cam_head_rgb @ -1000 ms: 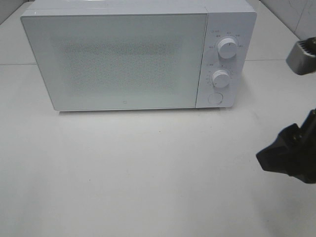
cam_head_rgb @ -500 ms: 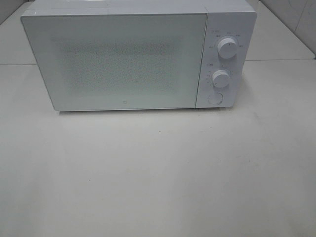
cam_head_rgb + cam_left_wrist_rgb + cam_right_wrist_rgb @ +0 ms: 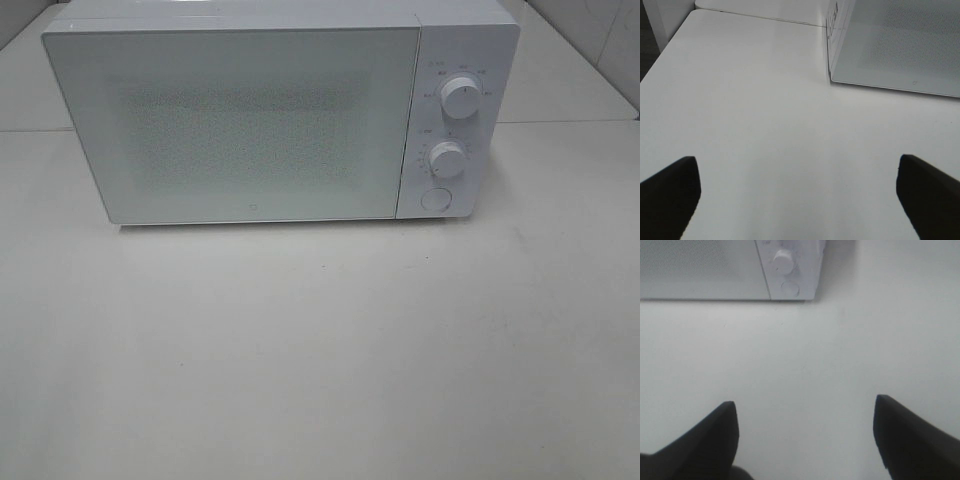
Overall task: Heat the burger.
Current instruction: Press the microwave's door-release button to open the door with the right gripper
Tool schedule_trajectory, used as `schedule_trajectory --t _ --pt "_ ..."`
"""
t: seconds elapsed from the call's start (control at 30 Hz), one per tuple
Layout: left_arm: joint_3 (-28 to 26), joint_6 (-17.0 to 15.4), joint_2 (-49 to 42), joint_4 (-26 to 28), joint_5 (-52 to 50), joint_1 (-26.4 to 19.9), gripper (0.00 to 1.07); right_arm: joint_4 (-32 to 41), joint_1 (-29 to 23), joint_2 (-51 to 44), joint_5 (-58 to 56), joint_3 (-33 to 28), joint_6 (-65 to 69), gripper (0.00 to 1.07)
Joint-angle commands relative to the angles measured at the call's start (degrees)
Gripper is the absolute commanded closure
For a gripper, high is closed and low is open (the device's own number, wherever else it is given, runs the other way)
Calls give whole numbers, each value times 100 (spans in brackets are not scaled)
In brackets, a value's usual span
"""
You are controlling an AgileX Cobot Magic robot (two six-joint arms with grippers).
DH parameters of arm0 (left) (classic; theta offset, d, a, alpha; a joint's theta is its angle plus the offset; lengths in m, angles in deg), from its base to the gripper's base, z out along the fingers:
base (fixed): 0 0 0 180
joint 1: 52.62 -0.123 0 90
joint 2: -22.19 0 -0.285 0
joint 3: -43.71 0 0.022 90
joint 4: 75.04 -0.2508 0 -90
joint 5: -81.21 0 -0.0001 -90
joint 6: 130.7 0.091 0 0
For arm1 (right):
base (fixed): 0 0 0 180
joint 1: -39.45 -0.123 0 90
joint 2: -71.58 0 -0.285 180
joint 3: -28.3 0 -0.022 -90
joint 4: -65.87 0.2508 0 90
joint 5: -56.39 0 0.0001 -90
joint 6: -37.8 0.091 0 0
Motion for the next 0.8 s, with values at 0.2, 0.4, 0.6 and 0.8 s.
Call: schedule_trajectory --t 0.2,0.4,0.6,0.8 --pt "17 -6 -103 -17 -80 -23 6 29 688 -922 86 -17 63 35" --pt "17 -6 -40 -11 -80 -23 6 29 699 -922 201 -338 57 36" --pt "17 -6 -23 -17 -80 -23 6 29 699 -922 201 -321 63 36" --pt "17 -6 -23 -17 -80 -23 6 29 699 -922 201 -321 63 36"
